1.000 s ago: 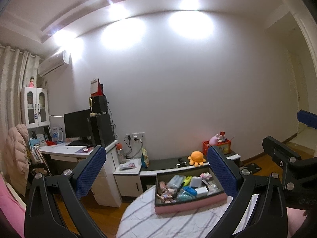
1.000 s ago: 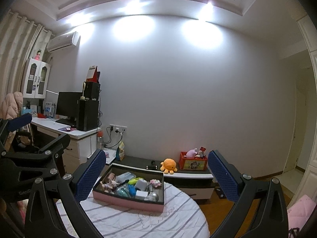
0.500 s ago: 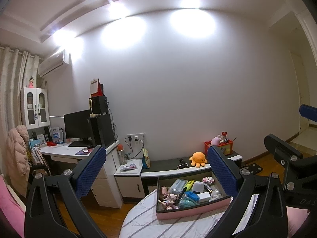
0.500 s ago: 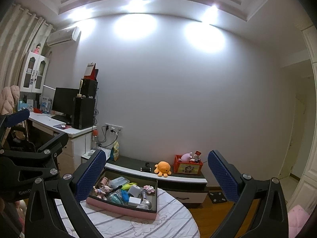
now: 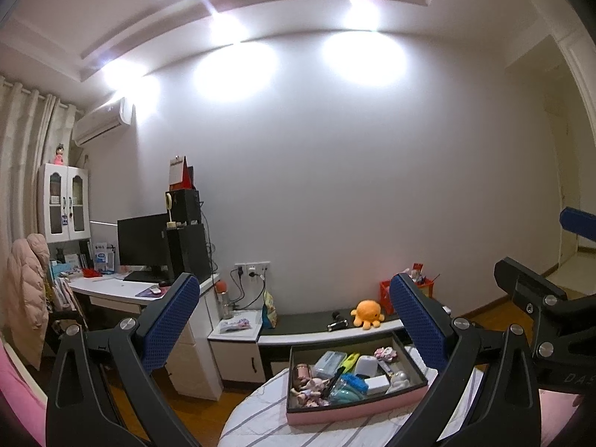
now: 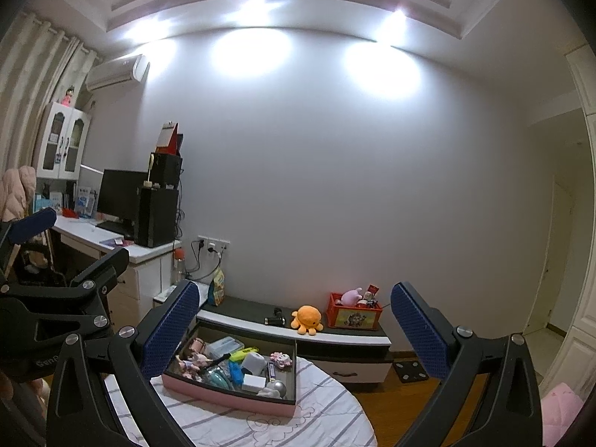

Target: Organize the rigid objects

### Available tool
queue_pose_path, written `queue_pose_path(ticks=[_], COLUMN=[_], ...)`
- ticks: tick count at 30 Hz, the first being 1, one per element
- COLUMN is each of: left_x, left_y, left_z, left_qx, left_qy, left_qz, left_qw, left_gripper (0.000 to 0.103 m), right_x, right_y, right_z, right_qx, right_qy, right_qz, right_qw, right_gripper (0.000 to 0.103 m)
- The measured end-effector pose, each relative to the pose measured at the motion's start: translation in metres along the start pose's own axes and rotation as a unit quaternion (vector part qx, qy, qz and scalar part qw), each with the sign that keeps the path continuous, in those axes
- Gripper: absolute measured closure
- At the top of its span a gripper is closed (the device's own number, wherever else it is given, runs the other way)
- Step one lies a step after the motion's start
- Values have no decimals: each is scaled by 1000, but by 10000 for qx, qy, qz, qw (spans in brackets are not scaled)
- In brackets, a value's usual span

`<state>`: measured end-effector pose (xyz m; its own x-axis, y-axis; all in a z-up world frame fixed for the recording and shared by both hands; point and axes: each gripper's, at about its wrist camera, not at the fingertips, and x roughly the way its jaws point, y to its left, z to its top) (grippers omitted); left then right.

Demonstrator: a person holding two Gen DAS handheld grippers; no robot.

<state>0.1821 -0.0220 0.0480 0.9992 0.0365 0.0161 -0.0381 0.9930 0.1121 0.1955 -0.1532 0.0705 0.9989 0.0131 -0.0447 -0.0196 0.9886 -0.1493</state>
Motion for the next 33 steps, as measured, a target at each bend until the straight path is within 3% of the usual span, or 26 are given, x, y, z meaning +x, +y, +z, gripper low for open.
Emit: queue_pose_path(ticks=[9,33], left_x=[-6,-7], left_y=[2,4], left_z=[3,1], left_qx=[-111,-106], left_qy=[-246,-223], left_qz=[0,42], left_qw=[9996,9997], left_gripper=[0,0], right_x=[-8,-11], right_y=[0,5], right_z=[0,-2], right_qx=[138,70], right_qy=[-338,-302], right_qz=[-23,-62], right_qw=[9993,9995], right_gripper=[0,0])
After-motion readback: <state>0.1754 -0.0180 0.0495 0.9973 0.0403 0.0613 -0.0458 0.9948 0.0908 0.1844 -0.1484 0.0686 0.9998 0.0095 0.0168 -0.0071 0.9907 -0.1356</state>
